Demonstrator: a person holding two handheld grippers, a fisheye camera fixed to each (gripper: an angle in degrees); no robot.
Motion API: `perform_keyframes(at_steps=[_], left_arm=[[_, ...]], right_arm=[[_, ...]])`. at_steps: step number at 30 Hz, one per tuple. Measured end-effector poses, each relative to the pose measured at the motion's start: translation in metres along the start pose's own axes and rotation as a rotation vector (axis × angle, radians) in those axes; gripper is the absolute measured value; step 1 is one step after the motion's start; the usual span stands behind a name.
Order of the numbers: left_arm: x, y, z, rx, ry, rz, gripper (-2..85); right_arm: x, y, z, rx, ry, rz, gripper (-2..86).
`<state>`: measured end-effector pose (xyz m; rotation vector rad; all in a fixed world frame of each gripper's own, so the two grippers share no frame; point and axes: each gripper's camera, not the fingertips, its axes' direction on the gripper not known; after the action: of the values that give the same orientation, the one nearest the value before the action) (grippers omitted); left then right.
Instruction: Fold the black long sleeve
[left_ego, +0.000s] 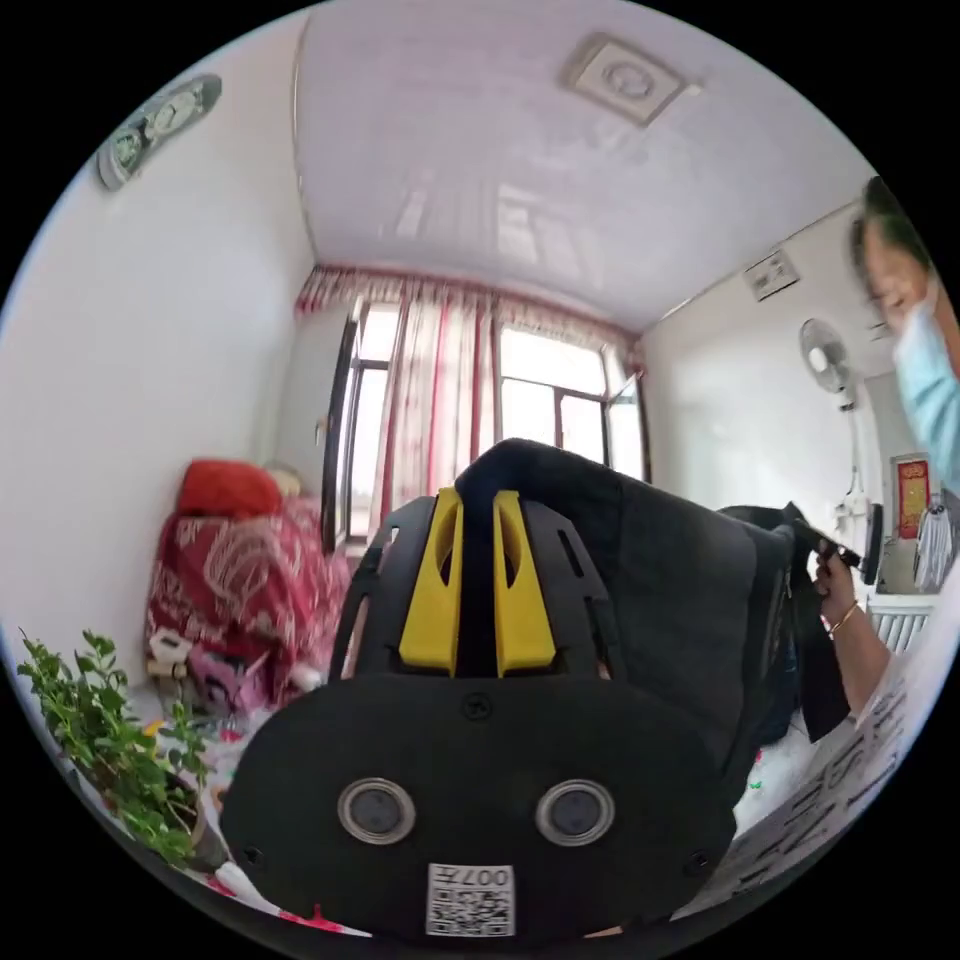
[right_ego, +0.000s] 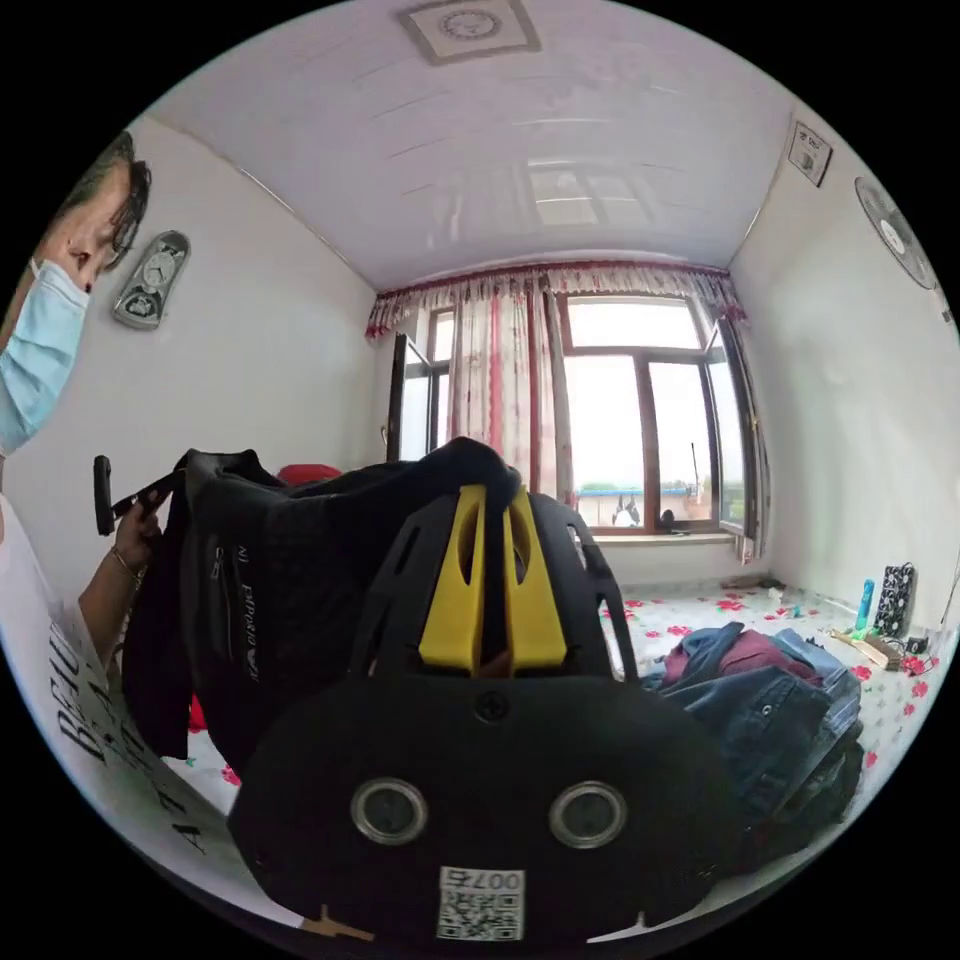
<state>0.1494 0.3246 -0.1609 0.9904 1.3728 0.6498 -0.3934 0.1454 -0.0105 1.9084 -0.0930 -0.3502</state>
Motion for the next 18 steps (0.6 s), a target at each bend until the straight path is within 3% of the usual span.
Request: perform_keyframes(at_steps=[3, 6, 10, 14, 18], left_arm=[[-0.039, 0.052, 0.121, -0.333, -0.026, -0.075, 10.5], [-0.073, 0.131, 0.174, -0.574, -0.106, -0.170, 11.9], [-0.076, 0.218, 0.156, -0.702, -0.172, -0.174, 11.8], [-0.057, 0.340, 0.122, -1.009, -0.146, -0.180, 12.8], [-0.034, 0.416, 0.099, -1.206, -0.055, -0.305, 13.6]], right_arm=[[0.031, 0.029, 0.093, -0.260, -0.031, 0.130, 2.9], [0.063, 0.100, 0.164, -0.530, -0.095, 0.319, 5.0], [0.081, 0.234, 0.186, -0.867, -0.100, 0.474, 7.3], [0.087, 0.352, 0.150, -1.126, -0.022, 0.618, 8.5], [0.094, 0.395, 0.131, -1.226, 0.061, 0.660, 9.3]])
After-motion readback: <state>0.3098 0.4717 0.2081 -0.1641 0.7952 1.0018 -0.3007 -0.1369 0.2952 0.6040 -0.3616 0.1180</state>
